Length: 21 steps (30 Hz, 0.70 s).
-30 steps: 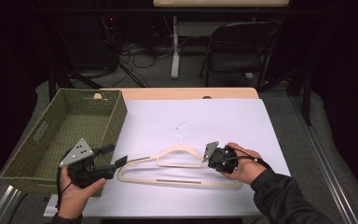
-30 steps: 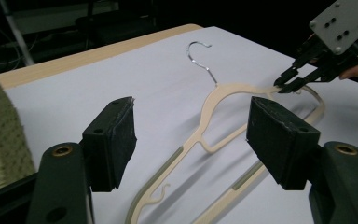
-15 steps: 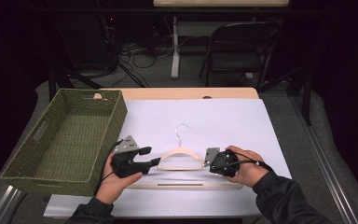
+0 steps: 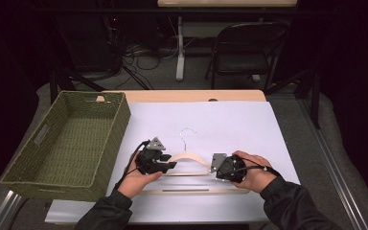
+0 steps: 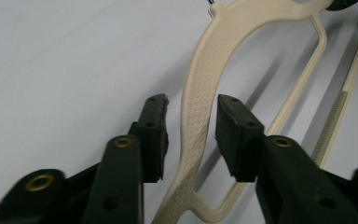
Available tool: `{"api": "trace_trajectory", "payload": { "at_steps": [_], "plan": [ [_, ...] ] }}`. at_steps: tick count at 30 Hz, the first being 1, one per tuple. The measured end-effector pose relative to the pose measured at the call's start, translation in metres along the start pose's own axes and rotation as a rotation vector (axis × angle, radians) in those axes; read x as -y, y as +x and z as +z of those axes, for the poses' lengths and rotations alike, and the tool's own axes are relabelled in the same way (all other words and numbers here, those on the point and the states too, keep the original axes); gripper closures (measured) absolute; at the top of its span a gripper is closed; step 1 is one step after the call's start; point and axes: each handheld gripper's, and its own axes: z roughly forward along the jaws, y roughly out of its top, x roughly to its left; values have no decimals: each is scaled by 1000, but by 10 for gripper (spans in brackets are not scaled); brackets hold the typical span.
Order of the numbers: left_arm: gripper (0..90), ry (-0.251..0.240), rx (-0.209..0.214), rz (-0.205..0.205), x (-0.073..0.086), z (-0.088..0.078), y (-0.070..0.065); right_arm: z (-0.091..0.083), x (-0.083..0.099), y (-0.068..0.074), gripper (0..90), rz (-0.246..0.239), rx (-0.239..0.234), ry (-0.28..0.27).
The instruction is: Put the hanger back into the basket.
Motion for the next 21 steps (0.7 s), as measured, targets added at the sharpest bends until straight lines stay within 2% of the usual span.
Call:
{"api": "trace_trajectory", "payload": {
  "at_steps": [2, 6, 9, 11, 13, 15, 18, 21],
  "plan": [
    [753, 11, -5, 13, -1, 0, -1, 0, 0, 0, 799, -3, 3, -1],
    [762, 19, -15, 37, -2, -1, -3, 3, 1, 2, 797, -11, 11, -8],
    [765, 20, -14, 51, -1, -2, -3, 2, 1, 2, 794, -2, 5, 5],
    [767, 20, -15, 52, -1, -3, -3, 3, 1, 1, 788, 9, 3, -6],
    [767, 18, -11, 51, -1, -3, -3, 2, 1, -2, 734, 41, -25, -13],
    [768, 11, -10, 54, -1, -5, -4, 0, 1, -7, 676, 105, -85, -21],
    [769, 2, -10, 54, -1, -7, -5, -8, 0, -14, 637, 193, -130, -37],
    [770, -5, -13, 59, -1, -9, -7, -15, -9, -24, 620, 301, -176, -95]
  ]
}}
